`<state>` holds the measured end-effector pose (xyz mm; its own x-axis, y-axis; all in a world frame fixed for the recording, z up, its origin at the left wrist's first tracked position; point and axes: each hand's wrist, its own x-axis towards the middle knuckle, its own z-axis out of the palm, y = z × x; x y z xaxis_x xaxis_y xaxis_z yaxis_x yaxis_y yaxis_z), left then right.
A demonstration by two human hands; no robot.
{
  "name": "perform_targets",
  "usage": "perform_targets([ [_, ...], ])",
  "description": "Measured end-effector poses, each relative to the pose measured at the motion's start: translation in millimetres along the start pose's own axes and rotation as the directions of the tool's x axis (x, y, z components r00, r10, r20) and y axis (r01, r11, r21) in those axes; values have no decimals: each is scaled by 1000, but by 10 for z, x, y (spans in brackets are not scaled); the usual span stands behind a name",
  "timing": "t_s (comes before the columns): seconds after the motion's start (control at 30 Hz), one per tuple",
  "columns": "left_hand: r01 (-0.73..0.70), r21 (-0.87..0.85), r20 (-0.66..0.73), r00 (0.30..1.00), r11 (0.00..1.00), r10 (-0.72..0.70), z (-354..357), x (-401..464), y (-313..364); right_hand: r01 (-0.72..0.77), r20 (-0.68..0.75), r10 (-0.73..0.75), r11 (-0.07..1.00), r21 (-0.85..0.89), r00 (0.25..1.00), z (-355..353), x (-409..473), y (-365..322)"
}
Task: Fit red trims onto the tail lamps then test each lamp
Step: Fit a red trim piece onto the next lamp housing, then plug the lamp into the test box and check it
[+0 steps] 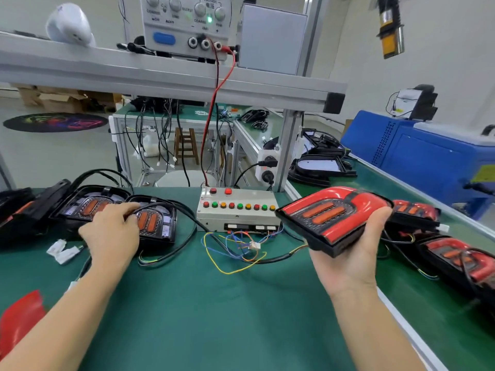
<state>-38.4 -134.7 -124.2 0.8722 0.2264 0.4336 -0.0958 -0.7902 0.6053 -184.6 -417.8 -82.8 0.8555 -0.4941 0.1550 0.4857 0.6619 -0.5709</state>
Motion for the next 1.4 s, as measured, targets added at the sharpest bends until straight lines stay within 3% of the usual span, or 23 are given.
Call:
perform_targets([
  [0.1, -11, -177, -18, 1000, 984, 8, -5, -86, 90, 91, -136, -81, 993, 68, 987, 60, 141, -143],
  [0.27, -23, -290, -41, 999, 957, 11, -8, -144, 243, 191, -285, -161, 978, 79, 945, 150, 387, -364],
  [0.6, -60, -372, -63, 997, 926, 39, -84, -248, 317, 221, -303, -213, 975, -8, 929, 180, 626, -550],
  [0.8, -217, -389, -123, 975, 895, 183, -119, -280, 396, 3, -324, -20, 999, -53, 946, -240, 470, -532],
  [1.0, -390, -289, -243, 913, 874, 327, -124, -366, 614, -252, -410, 164, 952, -171, 897, -811, 327, -491],
  [1.17, -545, -311, -294, 834, 779, 467, -108, -435, 907, -359, -531, 146, 875, -325, 835, -1100, 374, -515],
  [1.4, -584, -403, -176, 805, 704, 567, 44, -591, 1169, -468, -562, 88, 666, -581, 823, -1275, 489, -525],
])
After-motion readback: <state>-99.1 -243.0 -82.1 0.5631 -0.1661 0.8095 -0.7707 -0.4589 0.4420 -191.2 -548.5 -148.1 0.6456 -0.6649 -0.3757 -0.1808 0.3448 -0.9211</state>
